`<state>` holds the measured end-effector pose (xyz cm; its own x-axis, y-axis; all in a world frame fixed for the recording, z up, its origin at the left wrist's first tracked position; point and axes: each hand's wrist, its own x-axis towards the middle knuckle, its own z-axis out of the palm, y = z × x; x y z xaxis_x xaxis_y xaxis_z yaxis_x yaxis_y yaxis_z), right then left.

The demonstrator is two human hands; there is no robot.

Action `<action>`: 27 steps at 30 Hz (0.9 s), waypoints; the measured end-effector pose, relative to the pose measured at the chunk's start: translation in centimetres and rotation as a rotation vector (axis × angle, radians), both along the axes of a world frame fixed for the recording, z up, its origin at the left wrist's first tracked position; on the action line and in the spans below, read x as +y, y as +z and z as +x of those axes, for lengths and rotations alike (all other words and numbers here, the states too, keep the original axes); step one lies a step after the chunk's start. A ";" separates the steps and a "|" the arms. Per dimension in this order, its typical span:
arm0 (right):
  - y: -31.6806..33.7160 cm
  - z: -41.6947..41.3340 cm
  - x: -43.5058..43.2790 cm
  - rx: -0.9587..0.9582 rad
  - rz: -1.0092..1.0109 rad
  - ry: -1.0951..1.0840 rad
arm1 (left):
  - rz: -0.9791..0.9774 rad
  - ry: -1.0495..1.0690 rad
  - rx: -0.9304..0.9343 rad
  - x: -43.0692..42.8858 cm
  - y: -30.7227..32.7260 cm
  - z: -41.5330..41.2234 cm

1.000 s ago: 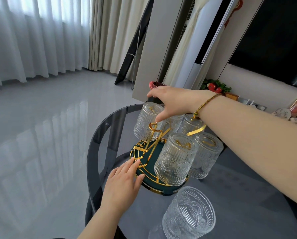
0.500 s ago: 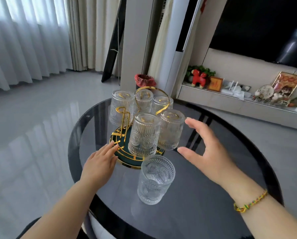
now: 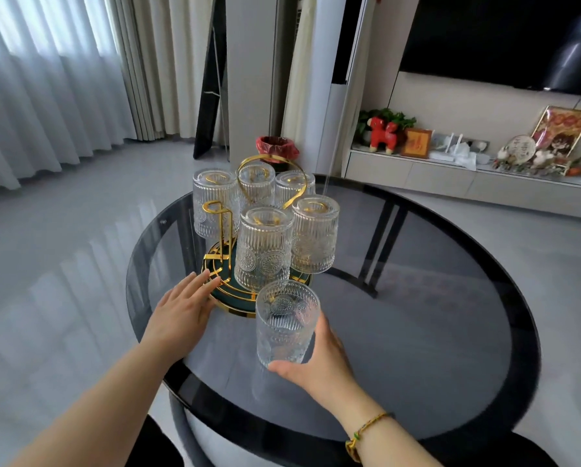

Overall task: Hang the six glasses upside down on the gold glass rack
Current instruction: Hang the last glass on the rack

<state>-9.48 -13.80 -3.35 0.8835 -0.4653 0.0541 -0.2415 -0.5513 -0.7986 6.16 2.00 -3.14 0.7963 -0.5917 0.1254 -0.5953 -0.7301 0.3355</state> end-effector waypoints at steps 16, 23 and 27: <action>1.3 -1.7 -1.3 -0.120 0.266 0.026 | 0.063 0.033 -0.041 -0.2 -0.1 -0.5; 5.5 -3.2 -4.0 -0.229 0.238 0.060 | 0.077 0.052 -0.065 -1.3 -0.5 -2.1; 9.9 -3.4 -5.2 -0.207 0.089 0.102 | 0.104 0.063 -0.118 -2.4 -0.6 -3.7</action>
<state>-12.84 -18.99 6.52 0.9003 -0.3855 0.2021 -0.0141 -0.4899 -0.8717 2.49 -0.39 -3.71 0.8157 -0.5555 0.1612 -0.5779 -0.7945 0.1866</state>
